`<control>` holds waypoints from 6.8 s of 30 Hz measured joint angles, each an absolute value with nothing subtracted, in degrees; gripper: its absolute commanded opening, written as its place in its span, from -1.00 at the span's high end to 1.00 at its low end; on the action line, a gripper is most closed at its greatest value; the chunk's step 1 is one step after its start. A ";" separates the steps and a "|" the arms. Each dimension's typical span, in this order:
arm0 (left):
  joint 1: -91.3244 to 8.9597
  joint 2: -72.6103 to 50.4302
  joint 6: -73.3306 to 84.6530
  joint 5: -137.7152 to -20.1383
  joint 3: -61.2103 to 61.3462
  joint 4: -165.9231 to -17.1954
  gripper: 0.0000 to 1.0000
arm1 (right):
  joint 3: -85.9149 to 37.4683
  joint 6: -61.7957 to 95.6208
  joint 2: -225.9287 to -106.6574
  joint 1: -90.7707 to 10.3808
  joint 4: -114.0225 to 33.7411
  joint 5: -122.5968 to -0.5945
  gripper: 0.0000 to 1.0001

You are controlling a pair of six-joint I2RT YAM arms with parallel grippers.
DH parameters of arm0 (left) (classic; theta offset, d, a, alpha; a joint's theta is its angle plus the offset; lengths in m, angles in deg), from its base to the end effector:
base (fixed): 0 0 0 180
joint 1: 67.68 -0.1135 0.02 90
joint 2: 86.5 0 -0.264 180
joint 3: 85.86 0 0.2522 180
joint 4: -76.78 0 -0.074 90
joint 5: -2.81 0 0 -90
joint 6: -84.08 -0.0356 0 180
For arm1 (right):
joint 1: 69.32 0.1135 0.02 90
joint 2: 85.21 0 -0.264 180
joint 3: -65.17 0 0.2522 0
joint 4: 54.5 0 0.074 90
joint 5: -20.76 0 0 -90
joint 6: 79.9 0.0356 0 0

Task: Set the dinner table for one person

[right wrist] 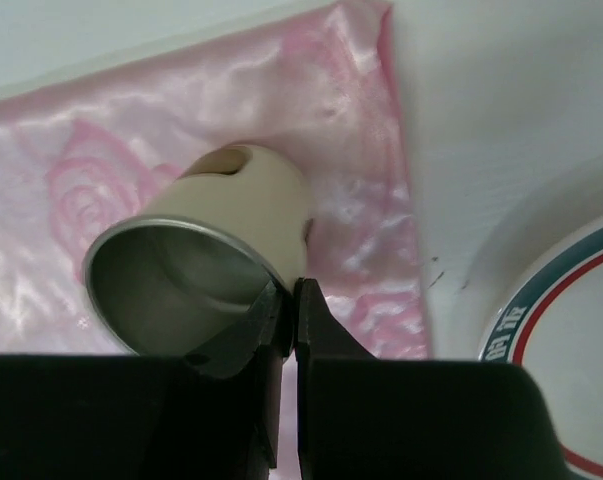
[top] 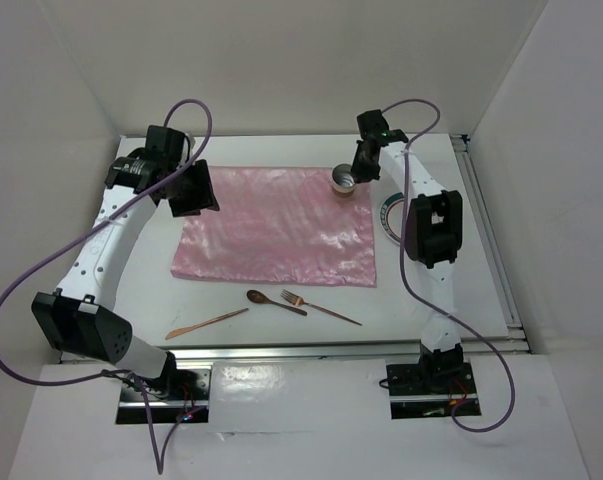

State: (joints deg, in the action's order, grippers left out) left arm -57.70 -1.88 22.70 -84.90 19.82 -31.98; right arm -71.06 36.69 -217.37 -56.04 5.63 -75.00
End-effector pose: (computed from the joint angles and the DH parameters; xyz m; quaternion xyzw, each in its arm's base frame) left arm 0.2960 -0.0535 0.3828 -0.1455 0.9287 -0.1303 0.3151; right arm 0.4970 0.1136 0.2363 0.1253 0.9471 0.0542 0.2904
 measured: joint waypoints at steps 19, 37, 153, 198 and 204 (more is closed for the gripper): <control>-58.18 -2.05 22.53 -83.37 17.94 -32.84 -0.26 | -59.28 35.42 -205.28 -61.40 2.29 -70.06 -0.72; -58.18 -1.11 21.81 -81.43 17.52 -35.68 -0.26 | 11.10 50.06 -157.53 -83.61 -18.93 -57.31 -0.75; -54.08 -14.69 77.13 -85.87 -36.90 -42.87 -0.22 | -22.08 39.81 -183.67 -48.35 -24.62 -43.52 -0.75; -47.72 -11.84 53.13 -95.83 -9.91 -43.17 1.00 | -24.16 38.85 -182.90 -53.97 -20.07 -43.83 -0.75; -34.51 4.37 44.41 -89.95 7.67 -45.32 1.00 | -17.27 40.29 -176.21 -65.68 -18.50 -46.06 -0.75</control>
